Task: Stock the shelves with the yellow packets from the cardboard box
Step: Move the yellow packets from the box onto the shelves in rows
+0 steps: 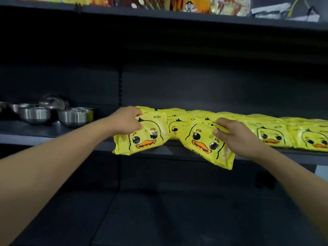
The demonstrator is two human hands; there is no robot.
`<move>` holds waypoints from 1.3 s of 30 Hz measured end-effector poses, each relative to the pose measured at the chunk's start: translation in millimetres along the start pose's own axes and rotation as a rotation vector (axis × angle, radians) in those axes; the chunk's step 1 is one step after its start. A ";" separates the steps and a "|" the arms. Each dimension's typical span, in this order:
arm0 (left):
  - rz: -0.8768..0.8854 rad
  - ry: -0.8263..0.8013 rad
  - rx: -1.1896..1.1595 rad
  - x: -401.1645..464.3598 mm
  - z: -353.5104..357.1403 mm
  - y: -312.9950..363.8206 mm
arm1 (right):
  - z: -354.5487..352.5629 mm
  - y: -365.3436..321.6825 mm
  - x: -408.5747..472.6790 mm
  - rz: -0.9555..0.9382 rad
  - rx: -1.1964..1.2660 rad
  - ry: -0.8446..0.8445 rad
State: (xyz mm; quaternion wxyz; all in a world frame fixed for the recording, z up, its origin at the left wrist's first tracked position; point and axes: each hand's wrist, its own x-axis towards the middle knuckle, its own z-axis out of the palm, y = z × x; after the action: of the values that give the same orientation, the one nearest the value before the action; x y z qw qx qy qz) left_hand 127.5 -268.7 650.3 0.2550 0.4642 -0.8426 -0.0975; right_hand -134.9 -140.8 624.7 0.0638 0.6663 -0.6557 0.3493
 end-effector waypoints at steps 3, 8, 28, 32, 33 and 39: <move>-0.008 -0.007 -0.022 34.4 -23.7 -22.7 | 5.0 -13.5 32.5 0.007 0.002 0.045; 0.027 -0.068 0.040 103.5 -40.4 -64.5 | 19.5 -33.1 81.4 0.049 0.026 0.106; 0.262 -0.047 0.051 249.2 24.9 -148.0 | 107.7 -71.9 207.2 0.046 -0.141 -0.020; 0.243 0.017 0.016 247.2 -0.3 -163.0 | 125.8 -87.7 228.9 0.004 -0.179 -0.131; 0.230 0.039 0.010 246.3 -7.9 -166.8 | 131.5 -90.5 235.0 -0.003 -0.185 -0.155; 0.201 0.027 0.103 235.9 -35.4 -180.2 | 177.8 -95.2 271.1 -0.021 -0.203 -0.325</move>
State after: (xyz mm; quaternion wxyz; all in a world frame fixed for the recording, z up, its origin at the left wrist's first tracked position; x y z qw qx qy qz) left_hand 174.4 -561.5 688.1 0.2506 0.3910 -0.8853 -0.0215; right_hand -7.8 -449.6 676.2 0.0276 0.7109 -0.6823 0.1682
